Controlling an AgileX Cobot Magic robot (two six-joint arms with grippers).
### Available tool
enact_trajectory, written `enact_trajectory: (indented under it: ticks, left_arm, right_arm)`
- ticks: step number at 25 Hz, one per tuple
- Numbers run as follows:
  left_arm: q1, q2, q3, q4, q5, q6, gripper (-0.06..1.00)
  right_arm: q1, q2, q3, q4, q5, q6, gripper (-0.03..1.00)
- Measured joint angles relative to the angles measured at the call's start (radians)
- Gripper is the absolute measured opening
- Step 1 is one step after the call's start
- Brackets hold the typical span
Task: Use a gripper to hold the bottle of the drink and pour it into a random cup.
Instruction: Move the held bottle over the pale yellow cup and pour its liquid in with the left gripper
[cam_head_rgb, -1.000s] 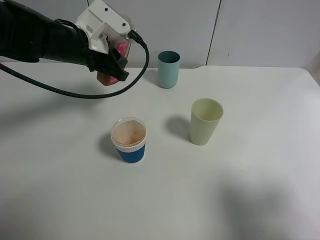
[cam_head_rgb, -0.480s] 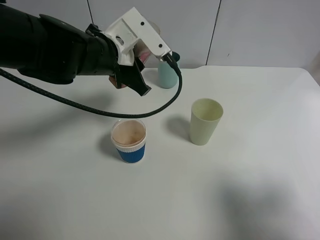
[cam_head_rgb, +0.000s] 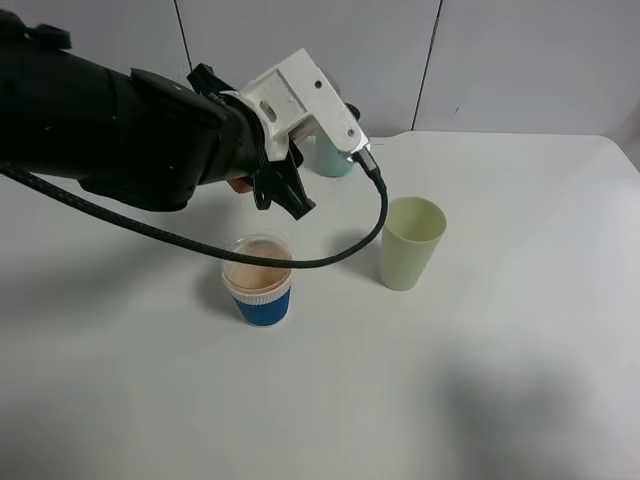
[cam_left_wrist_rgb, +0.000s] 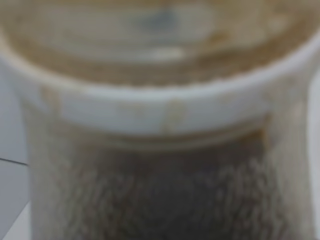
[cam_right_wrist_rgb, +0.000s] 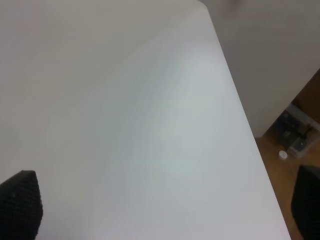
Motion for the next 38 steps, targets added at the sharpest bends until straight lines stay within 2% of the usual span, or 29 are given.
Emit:
enact_trajectory:
  ticks: [10, 16, 20, 26, 38]
  left_arm:
    - [-0.084, 0.102, -0.105, -0.082, -0.089, 0.107, 0.33]
    - [-0.108, 0.177, -0.175, -0.098, -0.166, 0.148, 0.33]
    - [-0.121, 0.204, -0.181, -0.097, -0.19, 0.197, 0.33]
    - [-0.16, 0.228, -0.184, -0.064, -0.2, 0.214, 0.33]
    - [-0.164, 0.272, -0.186, -0.046, -0.211, 0.265, 0.33]
  right_arm:
    - [0.0, 0.0, 0.0, 0.0, 0.0, 0.0, 0.99]
    - [0.0, 0.0, 0.0, 0.0, 0.0, 0.0, 0.99]
    - [0.0, 0.0, 0.0, 0.0, 0.0, 0.0, 0.99]
    - [0.0, 0.0, 0.0, 0.0, 0.0, 0.0, 0.99]
    - [0.0, 0.0, 0.0, 0.0, 0.0, 0.0, 0.99]
